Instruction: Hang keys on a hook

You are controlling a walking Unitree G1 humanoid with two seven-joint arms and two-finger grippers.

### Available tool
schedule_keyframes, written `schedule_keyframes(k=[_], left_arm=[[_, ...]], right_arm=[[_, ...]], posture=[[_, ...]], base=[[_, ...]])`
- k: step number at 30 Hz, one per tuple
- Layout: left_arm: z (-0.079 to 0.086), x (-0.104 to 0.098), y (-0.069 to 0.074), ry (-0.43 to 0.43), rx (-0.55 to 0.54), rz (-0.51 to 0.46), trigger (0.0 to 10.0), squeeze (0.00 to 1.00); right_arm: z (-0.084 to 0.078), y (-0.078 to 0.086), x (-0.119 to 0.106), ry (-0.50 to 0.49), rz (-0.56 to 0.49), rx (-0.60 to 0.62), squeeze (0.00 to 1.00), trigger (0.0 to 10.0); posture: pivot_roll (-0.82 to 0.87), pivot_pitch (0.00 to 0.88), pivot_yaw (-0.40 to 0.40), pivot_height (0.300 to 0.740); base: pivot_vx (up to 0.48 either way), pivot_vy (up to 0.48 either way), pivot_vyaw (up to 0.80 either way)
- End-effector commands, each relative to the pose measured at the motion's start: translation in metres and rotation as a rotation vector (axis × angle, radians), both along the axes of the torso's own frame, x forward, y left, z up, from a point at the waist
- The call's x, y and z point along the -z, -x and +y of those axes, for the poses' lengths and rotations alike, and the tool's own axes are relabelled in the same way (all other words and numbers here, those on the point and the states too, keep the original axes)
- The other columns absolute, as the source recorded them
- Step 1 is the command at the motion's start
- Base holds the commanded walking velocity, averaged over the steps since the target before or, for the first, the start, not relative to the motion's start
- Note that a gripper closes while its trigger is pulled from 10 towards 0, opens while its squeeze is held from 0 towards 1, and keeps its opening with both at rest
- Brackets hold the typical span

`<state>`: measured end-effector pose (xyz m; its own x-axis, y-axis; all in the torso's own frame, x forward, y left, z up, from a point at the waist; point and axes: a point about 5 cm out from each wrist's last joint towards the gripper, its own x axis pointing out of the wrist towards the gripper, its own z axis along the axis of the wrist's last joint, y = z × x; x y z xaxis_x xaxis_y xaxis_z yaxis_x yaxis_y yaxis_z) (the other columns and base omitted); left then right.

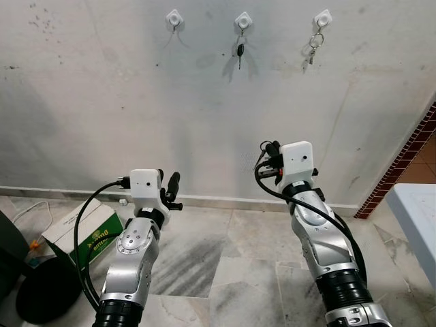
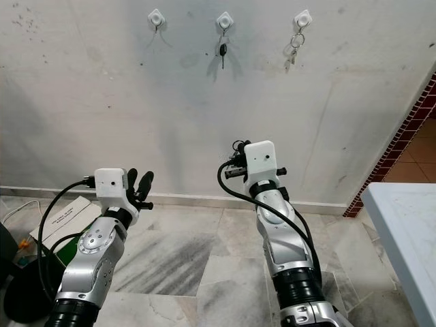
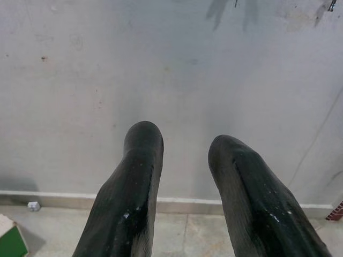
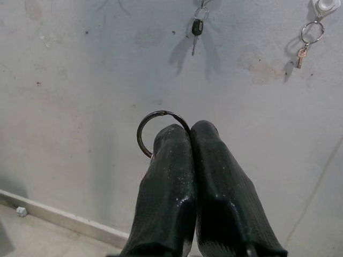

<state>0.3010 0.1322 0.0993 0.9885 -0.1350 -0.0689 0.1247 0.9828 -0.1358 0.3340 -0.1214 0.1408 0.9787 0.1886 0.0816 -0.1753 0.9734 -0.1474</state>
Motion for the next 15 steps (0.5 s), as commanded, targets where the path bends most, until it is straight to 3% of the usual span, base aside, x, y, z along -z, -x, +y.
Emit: schedule_keyframes(k=[1, 3, 15], left_arm=[[0.0016, -0.0001, -0.0017, 0.001, -0.001, 0.009, 10.0, 0.00], [0.0012, -0.0002, -0.0024, 0.008, 0.000, 0.016, 10.0, 0.00], [0.0014, -0.0001, -0.0034, -0.003, 0.005, 0.023, 10.0, 0.00]], right_arm=[[-0.0020, 0.0012, -0.0057, -0.006, -0.025, 0.012, 0.00, 10.0], [-0.0024, 0.0015, -0.0054, -0.006, -0.024, 0.014, 0.00, 10.0], [-0.0010, 0.0026, -0.0042, -0.010, -0.019, 0.017, 0.00, 10.0]], posture=[[-0.04, 0.000, 0.071, 0.740], [-0.04, 0.000, 0.073, 0.740], [-0.04, 0.000, 0.080, 0.740]], base=[[0.000, 0.000, 0.00], [0.000, 0.000, 0.00], [0.000, 0.327, 0.00]])
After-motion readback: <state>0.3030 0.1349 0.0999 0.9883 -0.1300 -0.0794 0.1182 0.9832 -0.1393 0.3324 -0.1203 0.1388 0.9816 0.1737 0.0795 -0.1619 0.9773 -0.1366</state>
